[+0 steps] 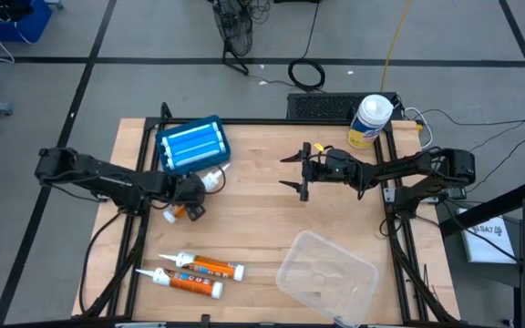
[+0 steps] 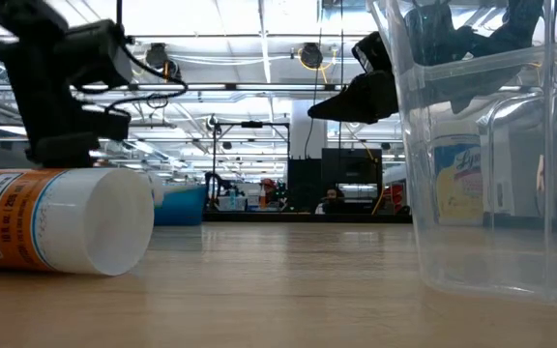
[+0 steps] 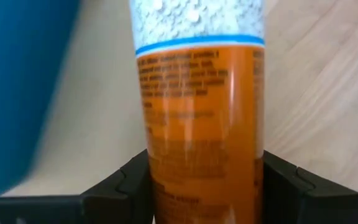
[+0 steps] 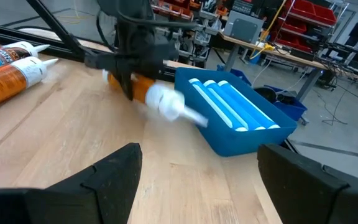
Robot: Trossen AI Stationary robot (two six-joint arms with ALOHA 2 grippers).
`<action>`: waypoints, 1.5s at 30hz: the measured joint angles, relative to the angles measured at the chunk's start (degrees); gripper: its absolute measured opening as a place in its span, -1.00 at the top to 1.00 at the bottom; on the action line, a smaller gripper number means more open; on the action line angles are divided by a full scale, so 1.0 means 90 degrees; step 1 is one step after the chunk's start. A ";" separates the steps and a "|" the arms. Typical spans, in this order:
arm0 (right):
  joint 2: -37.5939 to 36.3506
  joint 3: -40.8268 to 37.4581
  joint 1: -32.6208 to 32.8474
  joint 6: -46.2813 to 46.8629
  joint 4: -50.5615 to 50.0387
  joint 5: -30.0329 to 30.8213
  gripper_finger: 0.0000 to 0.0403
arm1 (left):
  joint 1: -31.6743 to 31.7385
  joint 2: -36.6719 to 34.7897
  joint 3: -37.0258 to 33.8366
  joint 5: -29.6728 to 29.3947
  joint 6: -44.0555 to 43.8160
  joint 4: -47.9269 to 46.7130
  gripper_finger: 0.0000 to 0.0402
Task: Pick & place silicon tubes, Sealant and Lysol wipes
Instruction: Put the top orange sealant into the transparent bin
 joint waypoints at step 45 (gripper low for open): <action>0.2456 0.2382 0.0263 0.1273 0.1750 -0.1590 -0.48 | 0.2024 -0.0209 -0.0611 0.3860 0.4890 0.7947 -0.01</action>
